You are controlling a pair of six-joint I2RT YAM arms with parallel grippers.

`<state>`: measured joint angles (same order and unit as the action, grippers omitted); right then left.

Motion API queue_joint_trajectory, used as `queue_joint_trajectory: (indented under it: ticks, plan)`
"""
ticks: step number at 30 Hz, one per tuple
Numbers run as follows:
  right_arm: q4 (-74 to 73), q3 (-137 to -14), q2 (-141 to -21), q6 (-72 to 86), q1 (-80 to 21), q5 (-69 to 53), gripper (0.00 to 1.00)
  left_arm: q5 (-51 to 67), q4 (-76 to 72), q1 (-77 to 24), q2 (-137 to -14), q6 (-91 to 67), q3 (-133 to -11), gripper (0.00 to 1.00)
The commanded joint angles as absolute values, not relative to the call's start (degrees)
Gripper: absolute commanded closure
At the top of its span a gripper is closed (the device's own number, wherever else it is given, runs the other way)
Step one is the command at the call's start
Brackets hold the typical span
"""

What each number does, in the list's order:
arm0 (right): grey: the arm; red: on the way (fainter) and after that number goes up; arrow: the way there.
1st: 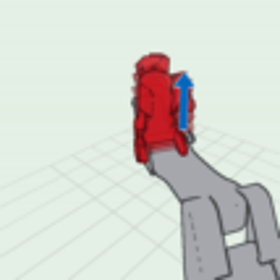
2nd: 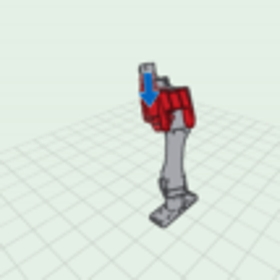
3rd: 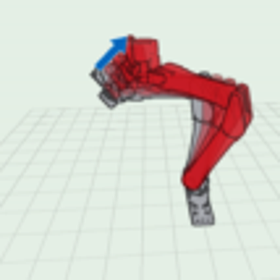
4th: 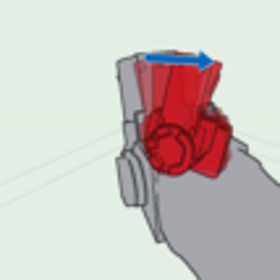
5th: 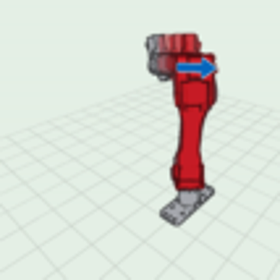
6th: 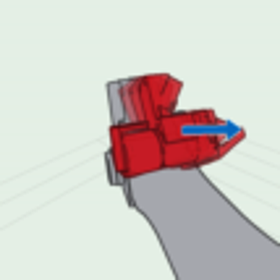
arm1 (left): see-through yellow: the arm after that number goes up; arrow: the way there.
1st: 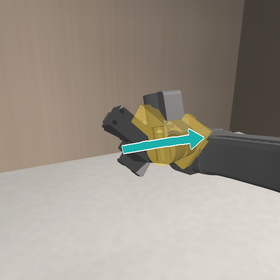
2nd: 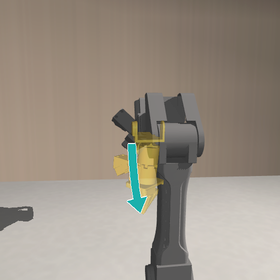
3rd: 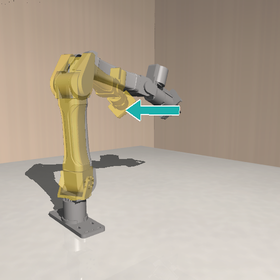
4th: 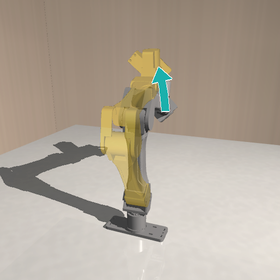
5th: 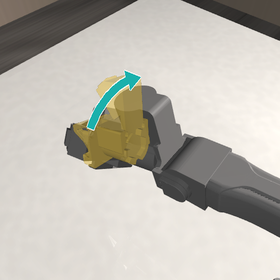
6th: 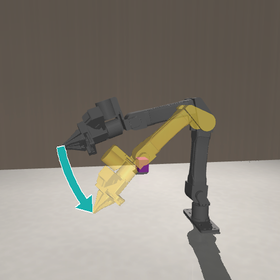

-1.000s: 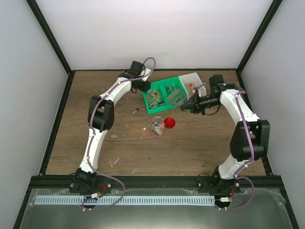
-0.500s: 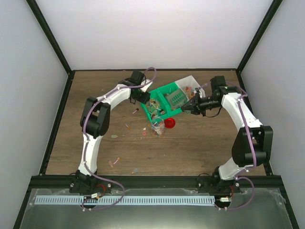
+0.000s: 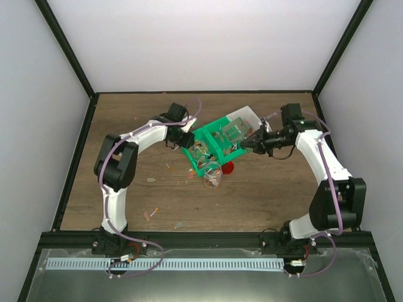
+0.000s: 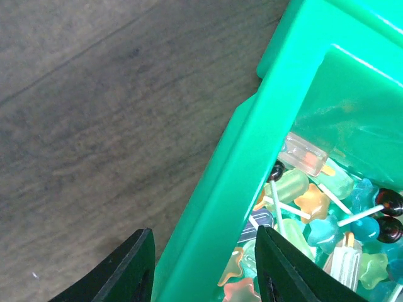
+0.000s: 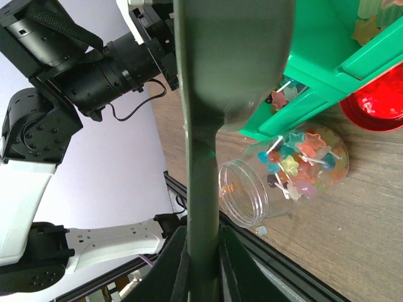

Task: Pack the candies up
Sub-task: Adjust the storage box at the center of the board.

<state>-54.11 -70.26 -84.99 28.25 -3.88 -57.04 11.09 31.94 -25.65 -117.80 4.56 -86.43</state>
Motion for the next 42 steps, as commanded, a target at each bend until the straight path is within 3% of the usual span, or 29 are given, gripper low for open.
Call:
queue_joint_trajectory:
  ticks: [1, 12, 21, 26, 31, 36, 42]
  plan:
    - [-51.0, -67.5, -80.46, 30.9, -3.7, -57.96, 0.99, 14.34, 30.47, -27.26, -114.73, -0.43, -82.76, 0.56]
    - [-47.77, -59.21, -73.02, 34.87, -3.69, -57.39, 0.99, 17.11, 30.2, -30.41, -108.86, -6.77, -75.5, 0.56]
    - [-46.79, -59.07, -71.84, 36.38, -3.69, -57.42, 0.99, 10.26, 34.39, -30.41, -112.68, 0.91, -86.68, 0.42]
    - [-48.24, -59.58, -71.91, 35.37, -3.69, -56.98, 0.99, 10.59, 35.62, -30.4, -115.83, 2.58, -91.3, 0.53]
    - [-48.52, -60.04, -72.62, 34.9, -3.69, -56.85, 0.99, 11.69, 36.18, -30.41, -116.82, 3.19, -91.07, 0.54]
    - [-48.41, -60.72, -73.84, 34.37, -3.67, -57.04, 0.99, 12.28, 35.67, -30.41, -114.5, 3.54, -88.81, 0.4]
    - [-47.47, -60.52, -74.43, 34.48, -3.69, -57.55, 0.99, 11.5, 35.83, -30.33, -116.3, 1.45, -89.11, 0.56]
